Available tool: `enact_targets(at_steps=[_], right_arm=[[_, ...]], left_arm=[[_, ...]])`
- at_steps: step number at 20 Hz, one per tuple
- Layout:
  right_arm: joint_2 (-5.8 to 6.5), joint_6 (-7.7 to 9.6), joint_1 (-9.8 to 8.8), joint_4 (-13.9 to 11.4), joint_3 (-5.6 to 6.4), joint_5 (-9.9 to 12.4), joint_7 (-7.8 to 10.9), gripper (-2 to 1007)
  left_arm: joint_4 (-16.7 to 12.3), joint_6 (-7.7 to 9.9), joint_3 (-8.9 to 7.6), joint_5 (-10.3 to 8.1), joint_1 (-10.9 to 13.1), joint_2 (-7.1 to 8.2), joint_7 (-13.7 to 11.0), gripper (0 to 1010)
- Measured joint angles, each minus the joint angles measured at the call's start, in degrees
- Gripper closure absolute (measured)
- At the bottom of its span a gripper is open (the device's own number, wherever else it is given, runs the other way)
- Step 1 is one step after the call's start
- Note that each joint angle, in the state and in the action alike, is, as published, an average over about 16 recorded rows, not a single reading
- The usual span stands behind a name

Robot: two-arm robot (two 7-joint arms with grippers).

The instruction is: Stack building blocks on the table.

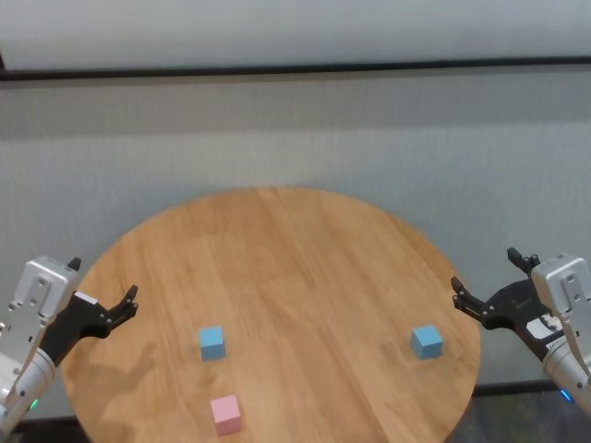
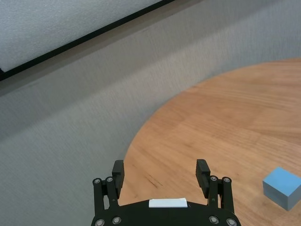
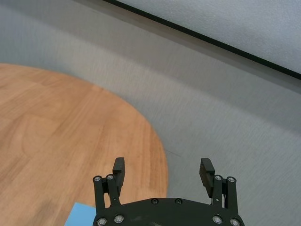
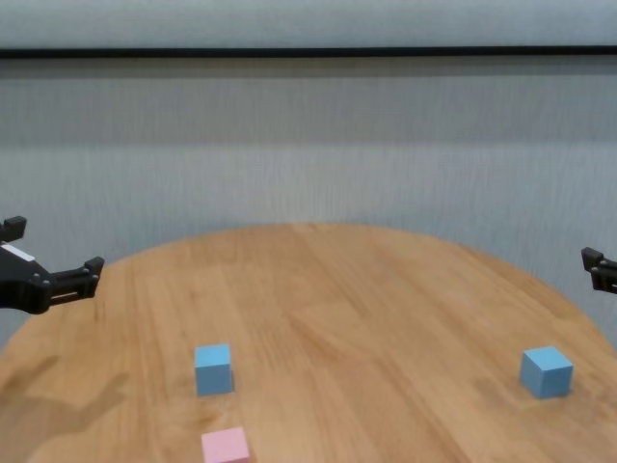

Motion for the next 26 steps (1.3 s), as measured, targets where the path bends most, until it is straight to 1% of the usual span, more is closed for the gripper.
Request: enact_targets(at_steps=[26], right_arm=[[0.0, 0.0, 0.0, 0.0, 0.0, 0.0, 0.0, 4]], left_arm=[[0.0, 0.0, 0.0, 0.0, 0.0, 0.0, 0.0, 11]])
